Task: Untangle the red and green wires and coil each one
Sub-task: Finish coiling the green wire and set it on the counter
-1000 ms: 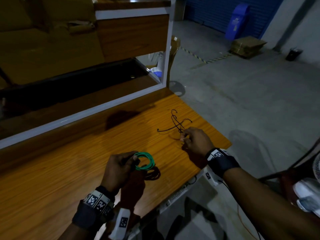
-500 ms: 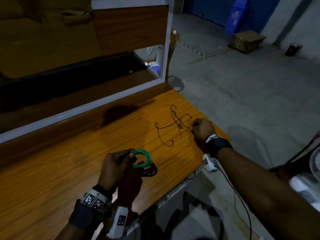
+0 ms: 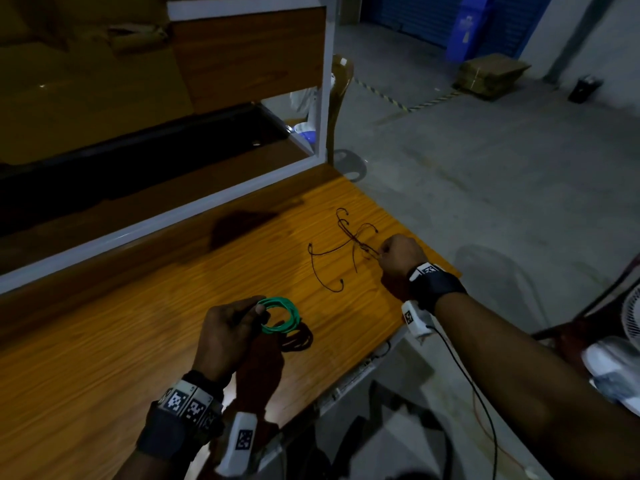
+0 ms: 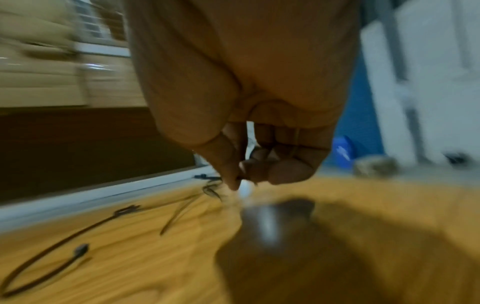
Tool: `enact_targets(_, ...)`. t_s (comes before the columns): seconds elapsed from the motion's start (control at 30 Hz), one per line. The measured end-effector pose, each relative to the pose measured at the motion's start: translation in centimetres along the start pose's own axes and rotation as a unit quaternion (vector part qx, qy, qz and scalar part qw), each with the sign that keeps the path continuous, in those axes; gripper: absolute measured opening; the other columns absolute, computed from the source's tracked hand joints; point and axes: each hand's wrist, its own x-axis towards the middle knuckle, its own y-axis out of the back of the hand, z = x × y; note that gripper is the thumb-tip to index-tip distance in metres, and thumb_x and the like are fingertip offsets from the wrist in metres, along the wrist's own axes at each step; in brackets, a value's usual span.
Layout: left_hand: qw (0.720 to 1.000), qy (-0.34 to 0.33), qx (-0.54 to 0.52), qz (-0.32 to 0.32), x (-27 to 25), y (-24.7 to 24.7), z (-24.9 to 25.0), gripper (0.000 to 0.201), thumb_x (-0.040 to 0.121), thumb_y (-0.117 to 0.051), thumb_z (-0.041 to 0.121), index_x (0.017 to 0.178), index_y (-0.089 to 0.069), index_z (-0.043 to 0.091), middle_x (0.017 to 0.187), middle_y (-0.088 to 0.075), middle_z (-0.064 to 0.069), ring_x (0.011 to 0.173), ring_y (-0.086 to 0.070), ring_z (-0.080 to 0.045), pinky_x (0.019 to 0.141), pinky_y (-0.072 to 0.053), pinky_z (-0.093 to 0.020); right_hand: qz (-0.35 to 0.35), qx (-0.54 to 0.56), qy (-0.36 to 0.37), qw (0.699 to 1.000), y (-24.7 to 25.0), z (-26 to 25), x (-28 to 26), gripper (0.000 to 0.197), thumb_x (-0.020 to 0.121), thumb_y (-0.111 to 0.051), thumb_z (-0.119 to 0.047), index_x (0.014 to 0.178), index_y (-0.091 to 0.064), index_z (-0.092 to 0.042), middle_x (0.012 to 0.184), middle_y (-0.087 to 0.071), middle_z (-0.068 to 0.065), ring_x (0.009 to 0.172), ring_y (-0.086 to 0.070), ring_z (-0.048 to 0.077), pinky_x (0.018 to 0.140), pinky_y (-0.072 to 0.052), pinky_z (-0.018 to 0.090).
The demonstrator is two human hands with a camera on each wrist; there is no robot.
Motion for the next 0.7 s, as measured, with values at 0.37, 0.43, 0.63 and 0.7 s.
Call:
enact_targets(0.37,1.000,0.000,0.002,0.011,-0.1,-0.7,0.6,0.016,0.099,-0.065,0.020,0.107,-0.076,0.028,0.085,-0.079,0.004,0.079,-0.074,-0.027,0.072,-0.058,-0.063,0.060,-0.070,-0.010,0.996,0.9,-2.0,-4.1,0.022,0.091,-0.059,-0.015,0.070,-0.058,-0.012,0.080,-0.059,0.010,0.084,-0.067,0.034,0.063,-0.043,0.031)
enact_targets(0.43,1.000,-0.006,0.003,0.011,-0.2,-0.5,0.3,0.018,0.099,-0.065,0.022,0.104,-0.076,0.035,0.084,-0.079,0.001,0.079,-0.072,-0.039,0.070,-0.056,-0.064,0.056,0.118,-0.025,0.991,1.6,-2.7,-4.9,0.018,0.090,-0.067,-0.017,0.073,-0.069,-0.013,0.076,-0.067,0.009,0.079,-0.068,0.031,0.062,-0.044,0.031)
enact_targets(0.63,0.996,0.002,0.020,0.085,0.2,1.6,-0.9,0.028,0.101,-0.063,0.018,0.126,-0.071,0.008,0.099,-0.078,0.000,0.091,-0.074,-0.012,0.081,-0.063,-0.042,-0.087,0.613,-0.051,0.784,2.4,-11.1,-13.5,0.007,0.089,-0.075,-0.009,0.091,-0.070,-0.005,0.093,-0.078,0.015,0.085,-0.075,0.023,0.070,-0.057,0.038)
enact_targets(0.7,0.992,-0.012,0.043,0.121,0.1,2.2,-1.3,0.030,0.101,-0.064,0.019,0.128,-0.070,0.009,0.105,-0.077,-0.002,0.094,-0.074,-0.012,0.080,-0.063,-0.038,-0.105,0.664,-0.055,0.739,1.5,-13.7,-15.7,0.009,0.088,-0.075,-0.006,0.094,-0.070,-0.001,0.093,-0.077,0.016,0.089,-0.077,0.022,0.071,-0.060,0.031)
